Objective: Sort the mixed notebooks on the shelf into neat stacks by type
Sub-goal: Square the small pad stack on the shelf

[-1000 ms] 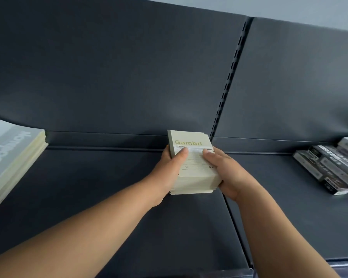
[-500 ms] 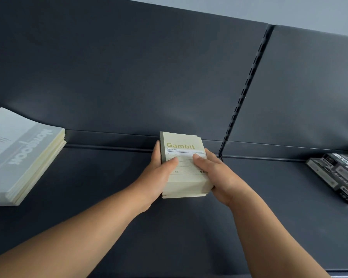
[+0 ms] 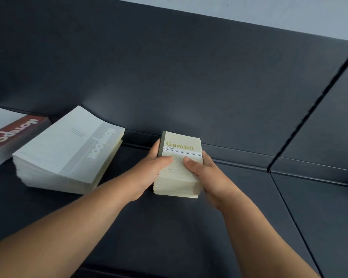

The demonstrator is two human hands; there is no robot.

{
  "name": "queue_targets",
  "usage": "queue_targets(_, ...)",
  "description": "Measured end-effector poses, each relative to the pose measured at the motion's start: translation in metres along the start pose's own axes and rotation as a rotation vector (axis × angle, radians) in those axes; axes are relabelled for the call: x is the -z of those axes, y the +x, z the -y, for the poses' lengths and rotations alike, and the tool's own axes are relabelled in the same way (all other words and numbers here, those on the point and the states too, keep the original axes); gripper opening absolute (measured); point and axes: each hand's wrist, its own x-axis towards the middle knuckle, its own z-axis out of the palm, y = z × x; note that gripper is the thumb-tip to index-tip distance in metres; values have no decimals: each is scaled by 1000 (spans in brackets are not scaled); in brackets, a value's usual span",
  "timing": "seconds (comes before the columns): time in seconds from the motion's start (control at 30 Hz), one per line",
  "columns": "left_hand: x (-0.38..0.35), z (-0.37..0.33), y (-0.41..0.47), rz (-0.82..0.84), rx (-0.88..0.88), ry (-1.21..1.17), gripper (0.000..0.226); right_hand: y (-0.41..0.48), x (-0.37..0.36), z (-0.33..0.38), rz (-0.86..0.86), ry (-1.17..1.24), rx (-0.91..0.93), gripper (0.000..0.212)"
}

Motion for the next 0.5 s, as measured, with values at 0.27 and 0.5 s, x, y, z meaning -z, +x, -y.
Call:
queue_targets(0.27, 19, -1, 2, 28, 13, -14, 48, 6, -20, 3, -40, 26, -18, 37)
queue_targets(0.5, 19, -3, 4, 27, 26, -9, 50, 3, -24, 12, -78, 6, -88, 38)
